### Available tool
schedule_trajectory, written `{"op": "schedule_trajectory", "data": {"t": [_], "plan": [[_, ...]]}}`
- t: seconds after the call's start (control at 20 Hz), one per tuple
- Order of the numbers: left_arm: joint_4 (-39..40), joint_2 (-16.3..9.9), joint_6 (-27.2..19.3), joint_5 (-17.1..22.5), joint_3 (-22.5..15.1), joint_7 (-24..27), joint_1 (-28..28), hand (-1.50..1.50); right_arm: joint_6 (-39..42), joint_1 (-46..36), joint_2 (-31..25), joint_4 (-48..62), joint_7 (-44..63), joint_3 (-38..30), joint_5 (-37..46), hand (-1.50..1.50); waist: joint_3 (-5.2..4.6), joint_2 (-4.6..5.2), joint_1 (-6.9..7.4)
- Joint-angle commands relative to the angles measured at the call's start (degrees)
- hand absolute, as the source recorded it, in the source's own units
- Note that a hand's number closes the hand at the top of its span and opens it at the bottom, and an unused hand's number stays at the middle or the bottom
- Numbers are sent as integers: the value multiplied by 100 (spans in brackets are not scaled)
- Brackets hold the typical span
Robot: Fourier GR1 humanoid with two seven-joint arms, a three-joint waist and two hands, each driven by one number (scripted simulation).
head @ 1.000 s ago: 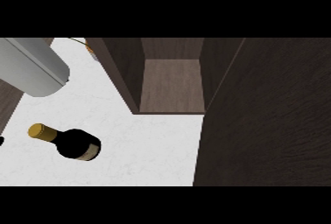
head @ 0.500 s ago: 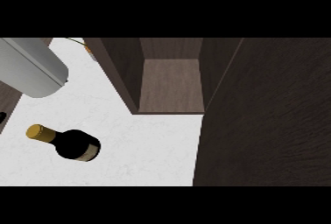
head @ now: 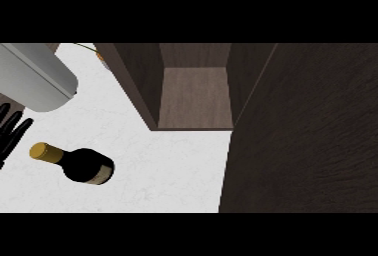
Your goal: Pick up the wine, place it into the cabinet and close the cabinet
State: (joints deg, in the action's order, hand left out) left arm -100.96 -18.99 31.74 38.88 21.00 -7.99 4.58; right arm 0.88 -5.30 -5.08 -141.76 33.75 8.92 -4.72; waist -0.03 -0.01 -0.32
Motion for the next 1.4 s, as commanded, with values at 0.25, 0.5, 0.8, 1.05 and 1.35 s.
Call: {"op": "schedule_trajectory", "data": {"t": [0.25, 0.5, 0.8, 1.05, 1.35], "plan": [[1868, 183, 846, -1273, -90, 1179, -379, -150, -207, -55, 201, -479, 288, 410, 307, -150, -4, 1, -5], [3078, 162, 891, -2133, -135, 1983, -901, -150, -108, -294, 67, -487, 543, -11, -144, -150, -4, 7, -18], [4527, 83, 1005, -3081, -270, 3308, -1310, -150, -27, -523, 127, 0, 270, -238, -228, -150, -7, 20, -19], [5444, -158, 1225, -3415, -354, 4157, -1350, -150, 222, 49, 63, -439, 172, -275, -355, -150, -3, 9, -23], [6521, -208, 1003, -3752, -538, 4745, -1853, -150, 155, 421, 335, -511, -17, 347, 91, -150, -8, 14, -68]]}}
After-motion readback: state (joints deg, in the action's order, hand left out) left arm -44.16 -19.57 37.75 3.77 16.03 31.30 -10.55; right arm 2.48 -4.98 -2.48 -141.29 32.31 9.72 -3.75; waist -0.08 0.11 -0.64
